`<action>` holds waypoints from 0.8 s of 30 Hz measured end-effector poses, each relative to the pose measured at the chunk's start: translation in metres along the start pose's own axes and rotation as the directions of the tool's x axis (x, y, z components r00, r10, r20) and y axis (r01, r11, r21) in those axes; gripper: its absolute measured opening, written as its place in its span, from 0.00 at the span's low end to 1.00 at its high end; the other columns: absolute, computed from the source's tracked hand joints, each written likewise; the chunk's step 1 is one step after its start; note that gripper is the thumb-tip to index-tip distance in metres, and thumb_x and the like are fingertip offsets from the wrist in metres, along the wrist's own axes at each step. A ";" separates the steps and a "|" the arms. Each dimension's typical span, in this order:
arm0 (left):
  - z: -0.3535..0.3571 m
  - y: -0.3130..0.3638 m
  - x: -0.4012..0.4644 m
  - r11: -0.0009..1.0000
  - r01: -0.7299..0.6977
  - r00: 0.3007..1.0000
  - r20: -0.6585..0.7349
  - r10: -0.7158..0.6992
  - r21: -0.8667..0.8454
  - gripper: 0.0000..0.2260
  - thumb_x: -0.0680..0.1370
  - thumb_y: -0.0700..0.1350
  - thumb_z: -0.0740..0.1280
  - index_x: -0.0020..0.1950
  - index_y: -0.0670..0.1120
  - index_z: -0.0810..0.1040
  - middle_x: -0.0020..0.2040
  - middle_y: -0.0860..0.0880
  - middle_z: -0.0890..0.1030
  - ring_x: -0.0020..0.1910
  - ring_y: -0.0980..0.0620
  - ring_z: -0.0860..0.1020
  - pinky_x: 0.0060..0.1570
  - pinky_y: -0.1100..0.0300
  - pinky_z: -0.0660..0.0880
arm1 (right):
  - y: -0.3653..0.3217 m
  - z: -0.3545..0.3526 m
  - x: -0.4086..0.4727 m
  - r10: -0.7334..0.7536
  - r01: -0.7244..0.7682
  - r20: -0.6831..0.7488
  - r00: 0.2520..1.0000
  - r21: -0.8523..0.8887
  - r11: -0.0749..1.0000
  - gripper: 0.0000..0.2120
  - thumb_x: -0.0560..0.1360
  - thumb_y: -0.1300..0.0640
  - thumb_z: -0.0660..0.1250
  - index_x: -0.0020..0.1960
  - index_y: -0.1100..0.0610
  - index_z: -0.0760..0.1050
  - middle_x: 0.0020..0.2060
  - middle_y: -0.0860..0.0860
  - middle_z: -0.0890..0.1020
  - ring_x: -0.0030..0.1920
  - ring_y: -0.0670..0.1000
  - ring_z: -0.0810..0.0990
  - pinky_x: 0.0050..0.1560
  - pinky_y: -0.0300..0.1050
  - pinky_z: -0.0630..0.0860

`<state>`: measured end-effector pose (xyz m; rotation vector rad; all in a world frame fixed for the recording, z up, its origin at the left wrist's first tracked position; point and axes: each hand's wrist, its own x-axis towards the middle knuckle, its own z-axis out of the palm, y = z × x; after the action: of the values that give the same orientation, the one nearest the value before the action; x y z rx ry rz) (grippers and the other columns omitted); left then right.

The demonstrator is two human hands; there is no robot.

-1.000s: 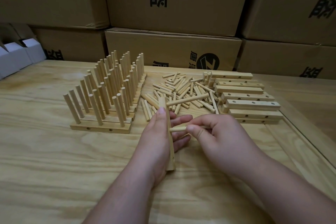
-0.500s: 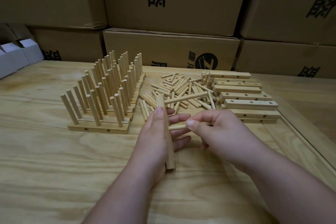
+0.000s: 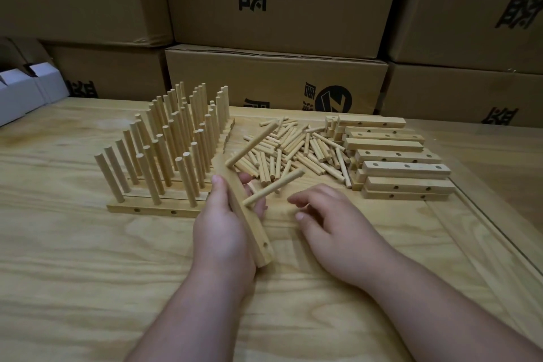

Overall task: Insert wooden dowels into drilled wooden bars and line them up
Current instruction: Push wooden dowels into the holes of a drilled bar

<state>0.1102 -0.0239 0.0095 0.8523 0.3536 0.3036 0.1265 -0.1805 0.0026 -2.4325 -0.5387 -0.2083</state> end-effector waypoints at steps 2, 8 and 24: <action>0.002 0.002 -0.002 0.999 0.045 0.999 -0.006 -0.045 0.002 0.22 0.85 0.55 0.58 0.47 0.41 0.84 0.49 0.45 0.86 0.56 0.47 0.84 0.57 0.46 0.81 | 0.000 0.001 -0.001 -0.030 0.032 0.038 0.999 -0.044 0.999 0.13 0.79 0.52 0.64 0.64 0.44 0.76 0.56 0.37 0.75 0.61 0.40 0.70 0.65 0.43 0.69; 0.002 0.006 -0.007 0.994 0.109 0.984 0.140 -0.111 0.022 0.20 0.86 0.57 0.53 0.51 0.44 0.76 0.46 0.41 0.87 0.38 0.45 0.86 0.30 0.57 0.78 | 0.003 0.002 0.001 0.000 0.002 -0.055 0.998 0.033 0.999 0.15 0.79 0.54 0.65 0.65 0.47 0.77 0.58 0.40 0.74 0.62 0.43 0.72 0.66 0.47 0.70; 0.000 0.005 -0.003 0.994 0.097 0.994 0.055 -0.094 -0.053 0.21 0.85 0.59 0.55 0.47 0.47 0.79 0.35 0.48 0.81 0.30 0.51 0.77 0.35 0.56 0.75 | 0.005 -0.002 -0.002 0.143 -0.153 -0.059 0.988 -0.269 0.951 0.20 0.74 0.36 0.65 0.61 0.44 0.76 0.53 0.41 0.73 0.60 0.47 0.70 0.63 0.48 0.71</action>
<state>0.1073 -0.0219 0.0137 0.7849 0.3341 0.2010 0.1269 -0.1862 0.0010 -2.7169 -0.3242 -0.2823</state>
